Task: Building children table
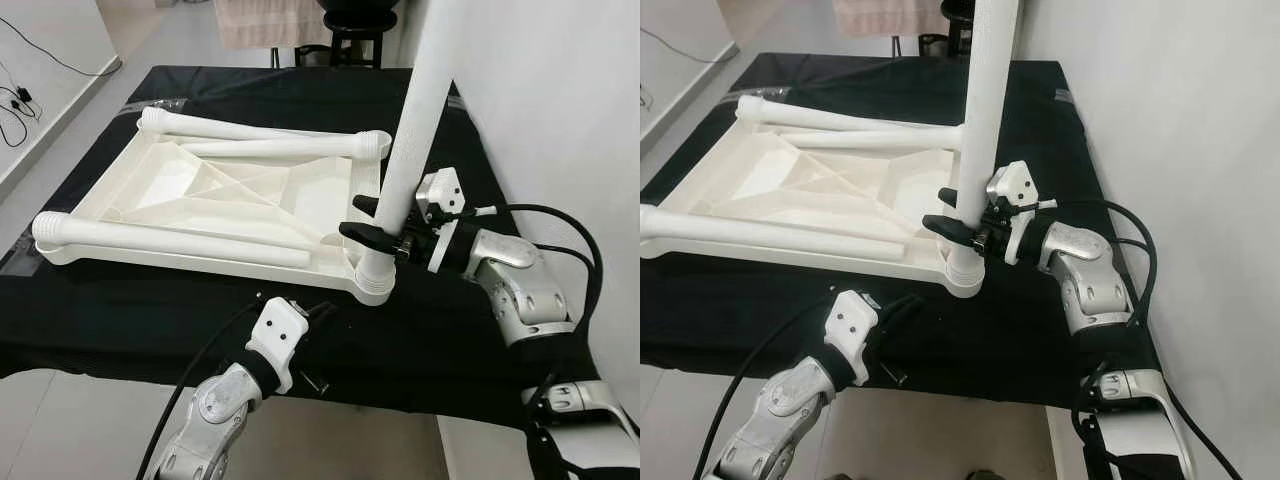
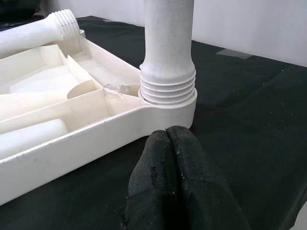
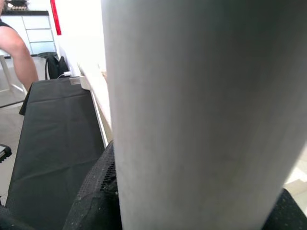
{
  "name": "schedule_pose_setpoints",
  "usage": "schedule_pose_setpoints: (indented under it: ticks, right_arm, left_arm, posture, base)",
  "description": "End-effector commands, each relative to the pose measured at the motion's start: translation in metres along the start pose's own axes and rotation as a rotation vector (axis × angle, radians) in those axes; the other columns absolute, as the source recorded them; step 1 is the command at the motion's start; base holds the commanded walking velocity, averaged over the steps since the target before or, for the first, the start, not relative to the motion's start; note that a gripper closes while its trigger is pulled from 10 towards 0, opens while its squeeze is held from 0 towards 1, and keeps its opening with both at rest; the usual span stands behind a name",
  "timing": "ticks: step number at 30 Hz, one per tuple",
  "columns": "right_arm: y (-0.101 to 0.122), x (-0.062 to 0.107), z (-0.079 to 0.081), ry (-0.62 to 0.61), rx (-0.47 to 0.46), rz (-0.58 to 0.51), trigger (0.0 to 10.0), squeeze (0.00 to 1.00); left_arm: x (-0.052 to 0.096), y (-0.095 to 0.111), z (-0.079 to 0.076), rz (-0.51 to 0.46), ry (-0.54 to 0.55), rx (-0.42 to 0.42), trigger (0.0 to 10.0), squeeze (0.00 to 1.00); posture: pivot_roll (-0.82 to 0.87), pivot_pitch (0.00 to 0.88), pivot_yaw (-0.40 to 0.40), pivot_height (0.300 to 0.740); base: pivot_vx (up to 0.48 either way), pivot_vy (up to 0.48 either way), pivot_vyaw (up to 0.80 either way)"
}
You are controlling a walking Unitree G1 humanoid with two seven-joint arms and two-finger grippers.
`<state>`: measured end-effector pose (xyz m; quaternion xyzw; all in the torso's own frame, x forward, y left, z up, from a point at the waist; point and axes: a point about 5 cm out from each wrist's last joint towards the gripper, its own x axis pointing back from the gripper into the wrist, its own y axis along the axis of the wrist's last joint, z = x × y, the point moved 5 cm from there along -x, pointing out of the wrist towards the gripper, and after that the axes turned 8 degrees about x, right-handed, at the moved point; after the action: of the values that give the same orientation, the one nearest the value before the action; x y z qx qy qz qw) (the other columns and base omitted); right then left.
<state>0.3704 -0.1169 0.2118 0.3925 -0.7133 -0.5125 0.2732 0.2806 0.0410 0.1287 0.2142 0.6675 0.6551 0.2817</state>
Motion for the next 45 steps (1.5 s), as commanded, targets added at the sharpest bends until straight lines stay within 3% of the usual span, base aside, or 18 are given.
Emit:
schedule_pose_setpoints:
  ticks: [1, 2, 3, 4, 5, 11, 16, 17, 18, 19, 24, 25, 26, 27, 33, 40, 41, 45]
  right_arm:
    - [-0.018, 0.000, 0.008, -0.013, -0.026, 0.057, 0.0, 0.00]
    - [-0.031, 0.000, 0.007, -0.093, -0.052, 0.121, 0.0, 0.00]
    - [-0.061, 0.004, 0.001, -0.342, -0.065, 0.294, 0.0, 0.00]
    - [-0.061, 0.004, 0.001, -0.342, -0.065, 0.294, 0.0, 0.00]
    - [-0.092, 0.014, 0.022, -0.600, -0.134, 0.458, 0.0, 0.00]
    - [-0.096, 0.011, 0.048, -0.644, -0.190, 0.422, 0.0, 0.00]
    - [-0.094, 0.012, 0.024, -0.679, -0.135, 0.430, 0.0, 0.00]
    - [-0.089, 0.007, 0.023, -0.667, -0.133, 0.416, 10.0, 0.28]
    - [-0.085, 0.004, 0.024, -0.665, -0.131, 0.409, 10.0, 0.28]
    - [-0.080, 0.001, 0.025, -0.649, -0.145, 0.382, 10.0, 1.00]
    - [-0.061, -0.009, 0.019, -0.602, -0.140, 0.280, 10.0, 1.00]
    - [-0.041, -0.018, 0.013, -0.475, -0.141, 0.169, 10.0, 0.28]
    - [-0.041, -0.018, 0.013, -0.475, -0.141, 0.169, 10.0, 0.28]
    - [-0.031, -0.020, 0.013, -0.399, -0.142, 0.122, 10.0, 0.00]
    - [-0.005, -0.015, 0.012, -0.044, -0.034, 0.044, 10.0, 0.00]
    - [0.000, -0.011, -0.004, 0.044, -0.082, 0.005, 10.0, 0.00]
    - [-0.003, -0.009, -0.006, 0.059, -0.094, 0.011, 0.0, 0.00]
    - [-0.007, -0.007, -0.009, 0.072, -0.099, 0.025, 0.0, 0.00]
  left_arm:
    - [0.001, -0.005, 0.000, 0.012, 0.002, 0.008, 10.0, 0.00]
    - [0.001, -0.005, 0.000, 0.012, 0.001, 0.008, 10.0, 0.00]
    - [0.002, -0.004, 0.000, 0.012, 0.002, 0.008, 10.0, 0.00]
    - [0.002, -0.004, 0.000, 0.012, 0.002, 0.008, 10.0, 0.00]
    - [0.003, -0.004, 0.001, 0.011, 0.003, 0.012, 10.0, 0.00]
    - [0.002, -0.003, 0.001, 0.014, 0.004, 0.008, 10.0, 0.00]
    - [0.001, -0.003, 0.002, 0.011, 0.007, 0.017, 10.0, 0.00]
    - [0.001, -0.003, 0.003, 0.010, 0.014, 0.015, 10.0, 0.00]
    - [0.001, -0.003, 0.003, 0.010, 0.017, 0.015, 10.0, 0.00]
    - [0.000, -0.003, 0.003, 0.009, 0.018, 0.014, 10.0, 0.00]
    - [-0.001, -0.003, 0.003, 0.009, 0.015, 0.016, 10.0, 0.00]
    - [-0.001, -0.004, 0.003, 0.010, 0.013, 0.018, 10.0, 0.00]
    - [-0.001, -0.004, 0.003, 0.010, 0.013, 0.018, 10.0, 0.00]
    - [-0.001, -0.004, 0.003, 0.010, 0.012, 0.019, 10.0, 0.00]
    - [-0.003, -0.004, 0.003, 0.012, 0.011, 0.023, 10.0, 0.00]
    - [-0.003, -0.005, 0.003, 0.013, 0.013, 0.022, 10.0, 0.00]
    - [-0.003, -0.005, 0.002, 0.013, 0.013, 0.021, 10.0, 0.00]
    - [-0.003, -0.005, 0.002, 0.013, 0.014, 0.021, 10.0, 0.00]
  posture:
    - [0.04, 0.129, -0.023, 0.740]
    - [0.03, 0.136, -0.028, 0.740]
    - [0.02, 0.142, -0.028, 0.740]
    - [0.02, 0.142, -0.028, 0.740]
    - [0.01, 0.149, -0.026, 0.740]
    - [0.02, 0.150, -0.011, 0.740]
    - [0.02, 0.143, -0.019, 0.740]
    - [0.02, 0.143, -0.018, 0.740]
    - [0.02, 0.143, -0.018, 0.740]
    - [0.02, 0.141, -0.019, 0.740]
    - [0.03, 0.136, -0.020, 0.740]
    - [0.02, 0.131, -0.019, 0.740]
    - [0.02, 0.131, -0.019, 0.740]
    - [0.02, 0.131, -0.019, 0.740]
    - [0.04, 0.127, -0.024, 0.740]
    - [0.07, 0.122, -0.025, 0.740]
    - [0.07, 0.121, -0.028, 0.740]
    - [0.07, 0.119, -0.028, 0.740]
  base:
    - [0.000, 0.000, 0.00]
    - [0.000, 0.000, 0.00]
    - [0.000, 0.000, 0.00]
    - [0.000, 0.000, 0.00]
    - [0.000, 0.000, 0.00]
    - [0.000, 0.000, 0.00]
    - [0.000, 0.000, 0.00]
    - [0.000, 0.000, 0.00]
    - [0.000, 0.000, 0.00]
    - [0.000, 0.000, 0.00]
    - [0.000, 0.000, 0.00]
    - [0.000, 0.000, 0.00]
    - [0.000, 0.000, 0.00]
    - [0.000, 0.000, 0.00]
    - [0.000, 0.000, 0.00]
    - [0.000, 0.000, 0.00]
    - [0.000, 0.000, 0.00]
    - [0.000, 0.000, 0.00]
